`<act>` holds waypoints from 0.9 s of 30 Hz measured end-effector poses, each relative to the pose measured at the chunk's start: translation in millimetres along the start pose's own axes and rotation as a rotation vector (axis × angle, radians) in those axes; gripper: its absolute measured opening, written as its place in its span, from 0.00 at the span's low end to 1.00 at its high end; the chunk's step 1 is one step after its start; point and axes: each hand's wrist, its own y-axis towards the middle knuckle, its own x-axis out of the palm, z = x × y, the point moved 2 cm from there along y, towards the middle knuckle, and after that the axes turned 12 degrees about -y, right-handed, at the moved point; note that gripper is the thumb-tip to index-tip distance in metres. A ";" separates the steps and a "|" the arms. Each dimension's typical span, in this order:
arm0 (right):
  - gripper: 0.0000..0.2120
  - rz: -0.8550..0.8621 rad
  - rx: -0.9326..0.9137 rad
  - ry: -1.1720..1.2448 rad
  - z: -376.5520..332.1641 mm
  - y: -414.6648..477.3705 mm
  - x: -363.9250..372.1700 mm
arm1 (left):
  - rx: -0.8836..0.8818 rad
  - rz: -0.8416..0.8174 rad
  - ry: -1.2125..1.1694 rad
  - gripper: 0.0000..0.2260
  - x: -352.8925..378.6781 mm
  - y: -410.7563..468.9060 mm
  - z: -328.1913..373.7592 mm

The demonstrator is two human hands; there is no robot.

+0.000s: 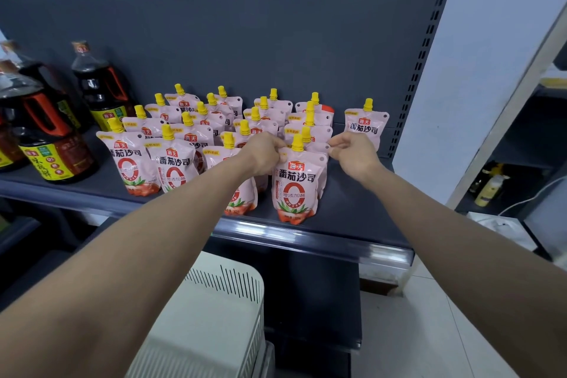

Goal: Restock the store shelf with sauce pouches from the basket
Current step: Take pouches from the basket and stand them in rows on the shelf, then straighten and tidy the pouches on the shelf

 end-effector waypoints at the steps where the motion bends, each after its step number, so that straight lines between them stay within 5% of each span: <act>1: 0.12 -0.004 0.000 0.000 -0.8 0.0 0.6 | -0.001 0.000 -0.009 0.17 0.1 0.6 0.0; 17: 0.13 0.010 0.007 -0.025 -1.8 -1.0 7.0 | -0.072 -0.077 0.018 0.18 3.5 -0.2 -5.3; 27: 0.11 0.073 0.011 0.044 0.1 9.1 -8.9 | 0.219 0.072 0.086 0.16 -17.8 -9.8 41.0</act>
